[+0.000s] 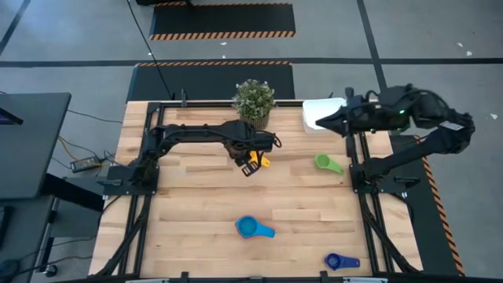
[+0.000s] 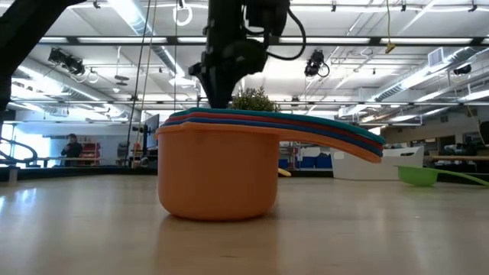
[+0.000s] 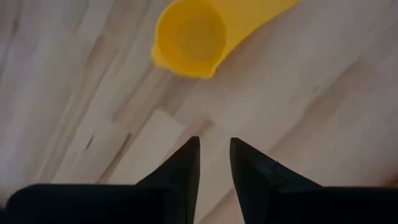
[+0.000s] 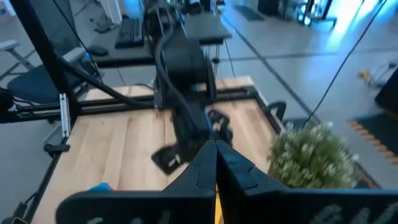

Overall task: Nest measuring cups in basket
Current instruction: Stack the yellow measuring cup on top of the light blue measuring cup

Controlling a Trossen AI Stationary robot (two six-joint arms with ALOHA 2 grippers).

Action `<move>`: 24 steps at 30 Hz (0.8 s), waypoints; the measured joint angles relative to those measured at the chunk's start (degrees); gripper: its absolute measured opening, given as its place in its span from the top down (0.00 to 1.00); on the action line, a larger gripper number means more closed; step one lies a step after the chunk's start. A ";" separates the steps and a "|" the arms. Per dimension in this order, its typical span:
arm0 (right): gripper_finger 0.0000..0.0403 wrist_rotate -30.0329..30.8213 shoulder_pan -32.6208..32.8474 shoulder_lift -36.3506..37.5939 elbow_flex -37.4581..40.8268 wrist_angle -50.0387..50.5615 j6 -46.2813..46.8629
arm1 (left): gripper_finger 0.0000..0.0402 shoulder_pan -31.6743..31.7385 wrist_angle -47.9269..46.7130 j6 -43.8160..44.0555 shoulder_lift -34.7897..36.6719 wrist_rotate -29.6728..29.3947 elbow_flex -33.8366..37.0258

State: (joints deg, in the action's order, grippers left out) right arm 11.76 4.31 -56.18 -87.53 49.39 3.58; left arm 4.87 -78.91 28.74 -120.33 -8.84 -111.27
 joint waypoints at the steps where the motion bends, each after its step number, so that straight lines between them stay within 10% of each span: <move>1: 0.99 0.04 0.00 0.00 -0.83 0.41 -0.59 | 0.76 0.13 1.58 -0.79 0.00 0.09 0.95; 24: 0.99 0.05 -0.01 -0.04 -5.11 3.47 -1.24 | 0.76 5.33 12.10 -24.32 -0.04 11.98 4.93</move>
State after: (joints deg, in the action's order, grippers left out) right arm 11.81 4.29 -56.23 -92.64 52.86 2.34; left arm 10.20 -66.81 4.41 -120.38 3.15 -106.34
